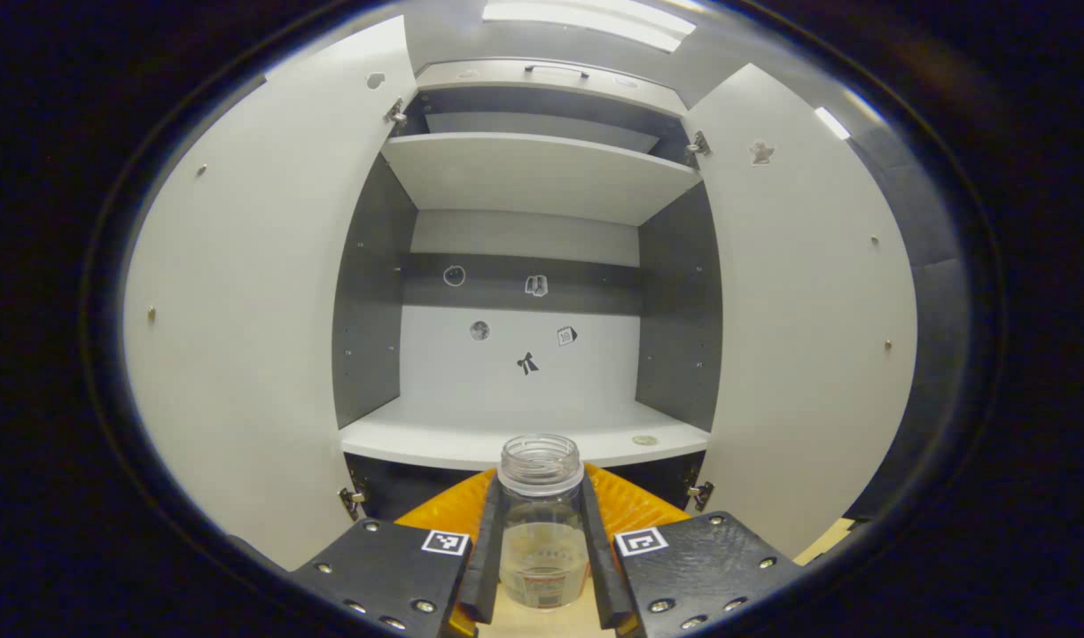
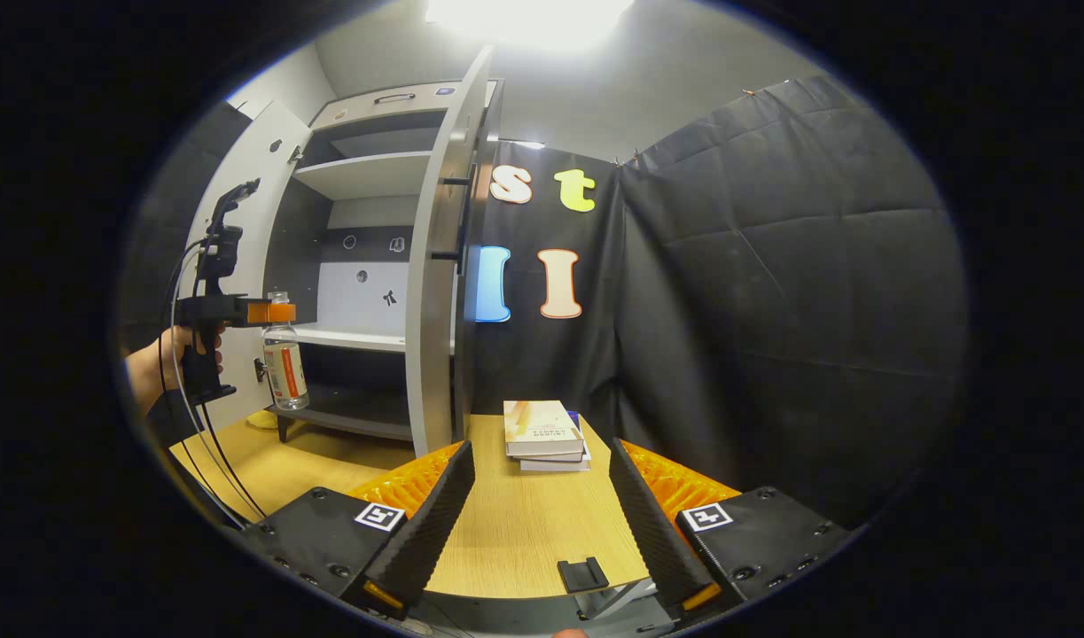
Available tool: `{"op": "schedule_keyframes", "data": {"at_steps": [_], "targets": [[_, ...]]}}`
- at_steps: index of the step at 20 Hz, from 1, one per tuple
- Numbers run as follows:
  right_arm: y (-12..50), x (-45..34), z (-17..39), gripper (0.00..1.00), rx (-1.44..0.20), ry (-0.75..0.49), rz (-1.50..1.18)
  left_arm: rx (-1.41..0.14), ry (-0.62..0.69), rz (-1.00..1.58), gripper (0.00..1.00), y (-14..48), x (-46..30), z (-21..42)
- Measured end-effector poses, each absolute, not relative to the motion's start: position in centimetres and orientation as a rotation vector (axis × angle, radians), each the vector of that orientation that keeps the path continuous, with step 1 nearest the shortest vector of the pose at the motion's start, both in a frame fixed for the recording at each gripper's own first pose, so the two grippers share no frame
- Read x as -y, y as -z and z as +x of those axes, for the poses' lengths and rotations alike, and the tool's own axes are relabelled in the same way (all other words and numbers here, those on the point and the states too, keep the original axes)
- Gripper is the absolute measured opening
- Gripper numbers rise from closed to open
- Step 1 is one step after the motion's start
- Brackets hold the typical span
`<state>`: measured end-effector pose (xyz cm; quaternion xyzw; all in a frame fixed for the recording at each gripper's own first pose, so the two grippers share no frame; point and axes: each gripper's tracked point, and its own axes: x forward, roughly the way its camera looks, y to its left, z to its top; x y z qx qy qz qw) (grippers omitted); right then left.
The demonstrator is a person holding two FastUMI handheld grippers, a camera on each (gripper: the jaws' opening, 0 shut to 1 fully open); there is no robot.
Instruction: Grasp the bottle in the cabinet with the left hand and place it on the coaster, then close the right door with the right hand and the left door with the left hand.
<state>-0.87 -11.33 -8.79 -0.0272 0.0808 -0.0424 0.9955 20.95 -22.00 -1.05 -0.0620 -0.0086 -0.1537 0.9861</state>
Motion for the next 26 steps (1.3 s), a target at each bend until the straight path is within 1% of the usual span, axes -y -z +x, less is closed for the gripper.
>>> {"op": "schedule_keyframes", "data": {"at_steps": [1,2,4,6,8,9,11,14,16,21,25,26], "targets": [[9.1,11.1,-0.8,0.98,-0.159,0.079,-0.058,0.020,0.309,-0.120,0.46,1.7,21.8,20.6],[9.4,11.0,-0.7,0.99,-0.164,0.075,-0.061,0.017,0.313,-0.116,0.44,2.4,21.8,20.3],[10.1,10.4,-0.7,0.96,-0.186,0.060,-0.056,0.007,0.320,-0.108,0.44,3.9,21.8,19.7],[10.3,9.8,-0.5,0.98,-0.188,0.047,-0.054,-0.002,0.329,-0.111,0.44,5.3,21.9,19.2],[10.3,9.5,-0.4,0.98,-0.191,0.043,-0.051,-0.024,0.347,-0.122,0.44,7.1,22.5,18.4],[10.4,9.4,-0.4,0.96,-0.190,0.041,-0.046,-0.038,0.353,-0.125,0.44,8.1,22.8,17.9],[10.8,9.1,-0.2,0.98,-0.199,0.035,-0.038,-0.066,0.361,-0.124,0.45,10.0,23.2,17.1],[11.1,8.9,0.0,0.98,-0.213,0.028,-0.041,-0.094,0.362,-0.129,0.46,12.5,23.6,15.8],[11.0,8.9,0.1,0.96,-0.213,0.029,-0.045,-0.121,0.359,-0.134,0.44,14.2,23.6,15.4],[11.5,9.1,0.2,0.96,-0.224,0.033,-0.043,-0.161,0.347,-0.138,0.46,17.9,23.6,14.3],[11.8,9.3,0.3,0.96,-0.232,0.035,-0.048,-0.179,0.333,-0.128,0.45,20.3,23.5,13.7],[11.8,9.3,0.4,0.98,-0.235,0.035,-0.045,-0.191,0.329,-0.130,0.46,20.9,23.5,13.5]]}}
